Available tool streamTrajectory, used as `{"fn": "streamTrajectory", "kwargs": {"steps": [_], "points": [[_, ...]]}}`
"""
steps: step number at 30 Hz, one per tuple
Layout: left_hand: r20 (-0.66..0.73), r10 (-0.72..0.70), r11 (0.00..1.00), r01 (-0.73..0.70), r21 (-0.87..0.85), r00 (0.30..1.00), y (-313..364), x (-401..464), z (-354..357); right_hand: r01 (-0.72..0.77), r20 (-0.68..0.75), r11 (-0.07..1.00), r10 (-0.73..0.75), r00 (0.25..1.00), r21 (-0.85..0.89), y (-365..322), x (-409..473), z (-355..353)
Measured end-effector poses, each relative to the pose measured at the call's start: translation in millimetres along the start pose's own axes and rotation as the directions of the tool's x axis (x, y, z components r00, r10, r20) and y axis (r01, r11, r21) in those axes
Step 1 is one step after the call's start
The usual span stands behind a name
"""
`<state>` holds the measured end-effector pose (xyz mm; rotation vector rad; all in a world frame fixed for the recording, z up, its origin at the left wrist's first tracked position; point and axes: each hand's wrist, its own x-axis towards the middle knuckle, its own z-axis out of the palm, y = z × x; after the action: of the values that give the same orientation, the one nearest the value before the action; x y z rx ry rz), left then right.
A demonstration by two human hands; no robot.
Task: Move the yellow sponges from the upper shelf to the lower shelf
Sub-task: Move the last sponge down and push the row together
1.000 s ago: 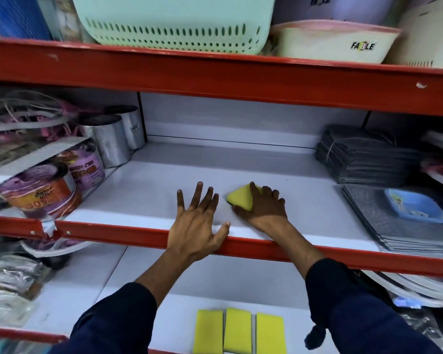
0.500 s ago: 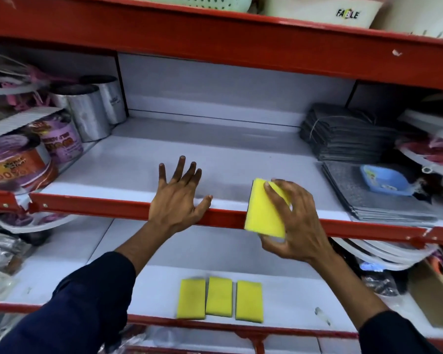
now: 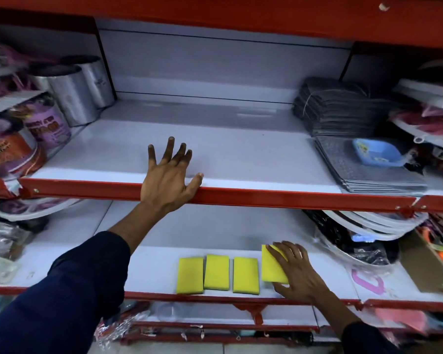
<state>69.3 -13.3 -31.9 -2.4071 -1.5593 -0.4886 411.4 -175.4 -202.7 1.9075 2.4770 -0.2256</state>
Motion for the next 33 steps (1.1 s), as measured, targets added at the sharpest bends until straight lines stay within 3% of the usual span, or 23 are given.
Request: {"fn": "streamTrajectory", "kwargs": {"steps": [5, 10, 16, 22, 26, 30, 33], "points": [[0.005, 0.003, 1.0, -0.003, 0.001, 1.0, -0.8, -0.4, 1.2, -0.191, 0.196, 0.981, 0.193, 0.961, -0.026, 12.3, 11.5, 50.6], [-0.014, -0.004, 1.0, 0.003, -0.028, 1.0, 0.7, -3.4, 2.6, -0.211, 0.271, 0.976, 0.219, 0.937, -0.058, 5.0, 15.7, 50.4], [-0.135, 0.032, 0.994, -0.046, -0.101, 0.99, 29.0, -32.1, 5.8, -0.214, 0.224, 0.973, 0.192, 0.956, 0.08, 12.3, 12.7, 53.9], [-0.198, 0.249, 0.931, -0.291, -0.221, 0.948, 86.6, -85.6, 31.8, -0.291, 0.09, 0.921, 0.277, 0.957, 0.258, 7.4, 8.2, 52.0], [-0.081, 0.399, 0.876, -0.406, -0.259, 0.913, 120.5, -117.0, 77.4, -0.315, 0.041, 0.905, 0.317, 0.948, 0.285, 4.4, 7.7, 56.7], [0.163, 0.37, 0.886, -0.294, -0.359, 0.915, 143.2, -133.1, 133.6, -0.325, 0.01, 0.884, 0.341, 0.94, 0.337, 3.7, 10.3, 64.3], [0.386, 0.334, 0.921, -0.21, -0.329, 0.86, 156.2, -132.4, 167.0, -0.314, -0.003, 0.88, 0.337, 0.941, 0.357, 5.4, 11.3, 69.4]]}}
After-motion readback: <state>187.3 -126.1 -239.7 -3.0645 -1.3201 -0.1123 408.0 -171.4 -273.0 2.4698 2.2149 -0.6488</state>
